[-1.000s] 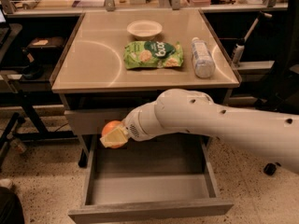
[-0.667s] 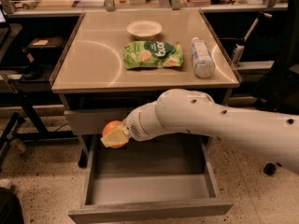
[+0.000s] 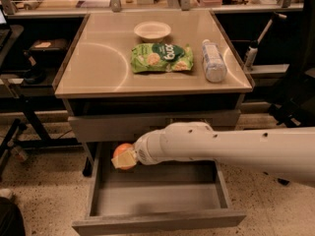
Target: Place orange into middle drawer
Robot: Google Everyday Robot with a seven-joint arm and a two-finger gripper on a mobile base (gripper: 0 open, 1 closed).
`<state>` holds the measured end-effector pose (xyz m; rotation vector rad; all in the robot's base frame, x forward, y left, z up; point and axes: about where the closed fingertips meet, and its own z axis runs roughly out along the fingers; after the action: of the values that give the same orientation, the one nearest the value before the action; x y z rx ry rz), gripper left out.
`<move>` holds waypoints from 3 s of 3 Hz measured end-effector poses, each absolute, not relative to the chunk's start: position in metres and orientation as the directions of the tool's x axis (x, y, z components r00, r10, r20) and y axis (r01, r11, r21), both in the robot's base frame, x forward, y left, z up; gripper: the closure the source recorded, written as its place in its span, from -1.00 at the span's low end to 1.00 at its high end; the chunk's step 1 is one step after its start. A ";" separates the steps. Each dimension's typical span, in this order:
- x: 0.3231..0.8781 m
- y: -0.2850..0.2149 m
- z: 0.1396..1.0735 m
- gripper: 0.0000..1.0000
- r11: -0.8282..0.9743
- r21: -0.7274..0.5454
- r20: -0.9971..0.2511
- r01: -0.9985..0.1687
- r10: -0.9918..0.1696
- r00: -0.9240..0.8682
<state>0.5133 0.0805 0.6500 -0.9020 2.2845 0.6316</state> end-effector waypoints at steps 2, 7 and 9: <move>0.522 0.059 0.559 1.00 0.735 0.234 -0.618 -0.636 -0.392 -0.681; 0.528 0.033 0.471 1.00 0.785 0.283 -0.529 -0.551 -0.351 -0.773; 0.517 0.025 0.443 1.00 0.787 0.338 -0.536 -0.516 -0.290 -0.793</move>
Offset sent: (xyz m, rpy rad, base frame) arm 0.0054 -0.0292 -0.1469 -0.0454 0.1342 -0.1644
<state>0.5167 0.0249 0.4433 -0.6033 2.5133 0.6613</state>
